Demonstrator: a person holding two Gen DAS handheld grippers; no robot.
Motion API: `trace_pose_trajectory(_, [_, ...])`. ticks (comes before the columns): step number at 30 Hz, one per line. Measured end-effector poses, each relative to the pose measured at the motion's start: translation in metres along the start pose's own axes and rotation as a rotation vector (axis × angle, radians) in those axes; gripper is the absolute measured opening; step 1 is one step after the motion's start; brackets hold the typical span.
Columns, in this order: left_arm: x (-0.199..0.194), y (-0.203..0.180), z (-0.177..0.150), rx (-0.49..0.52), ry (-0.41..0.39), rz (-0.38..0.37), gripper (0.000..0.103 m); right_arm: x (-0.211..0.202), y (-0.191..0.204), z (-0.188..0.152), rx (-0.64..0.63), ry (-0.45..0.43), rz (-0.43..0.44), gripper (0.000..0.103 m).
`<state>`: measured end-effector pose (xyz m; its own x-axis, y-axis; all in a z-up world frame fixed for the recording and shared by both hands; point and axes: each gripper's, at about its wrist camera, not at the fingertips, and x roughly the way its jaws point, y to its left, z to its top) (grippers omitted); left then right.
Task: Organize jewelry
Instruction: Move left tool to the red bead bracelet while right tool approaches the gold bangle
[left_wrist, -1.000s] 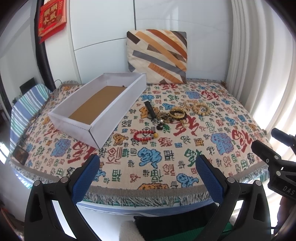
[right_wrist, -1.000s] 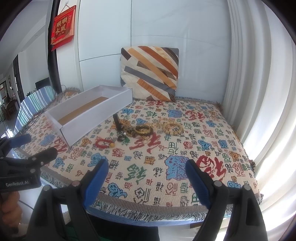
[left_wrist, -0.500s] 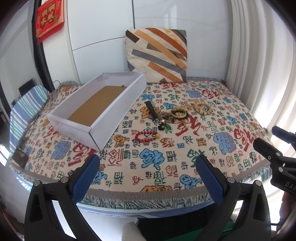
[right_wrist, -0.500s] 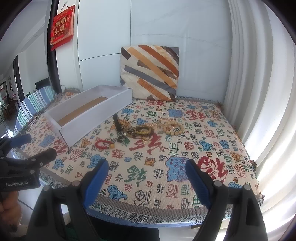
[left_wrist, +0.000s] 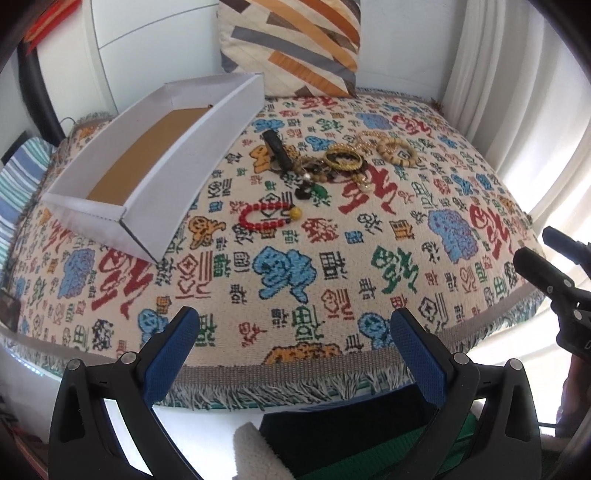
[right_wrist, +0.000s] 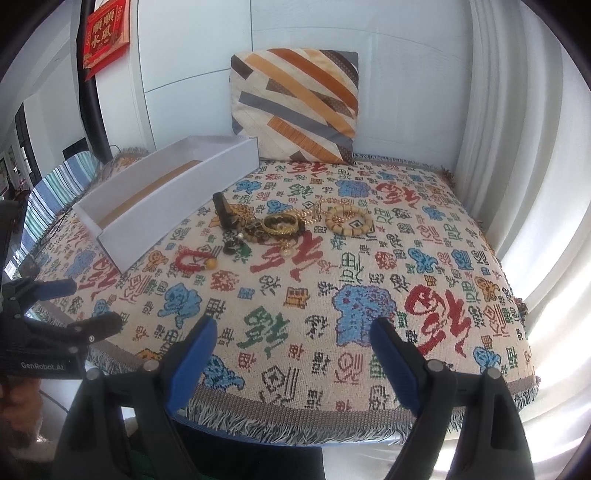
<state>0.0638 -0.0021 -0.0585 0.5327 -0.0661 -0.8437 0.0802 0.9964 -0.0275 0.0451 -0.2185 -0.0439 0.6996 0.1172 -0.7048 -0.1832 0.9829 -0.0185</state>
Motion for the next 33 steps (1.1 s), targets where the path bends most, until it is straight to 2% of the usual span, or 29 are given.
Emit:
trace_pose_trajectory(18, [0.065, 0.035, 0.028, -0.054, 0.185, -0.008, 0.103, 0.067, -0.017, 0.008, 0.033, 0.139, 0.023, 0.087])
trace_pose_trajectory(26, [0.079, 0.041, 0.044, -0.058, 0.226, -0.027, 0.102, 0.080, -0.027, 0.009, 0.055, 0.159, 0.020, 0.087])
trace_pose_trajectory(33, [0.099, 0.031, 0.066, -0.012, 0.251, -0.021, 0.102, 0.095, -0.033, 0.007, 0.077, 0.204, 0.034, 0.087])
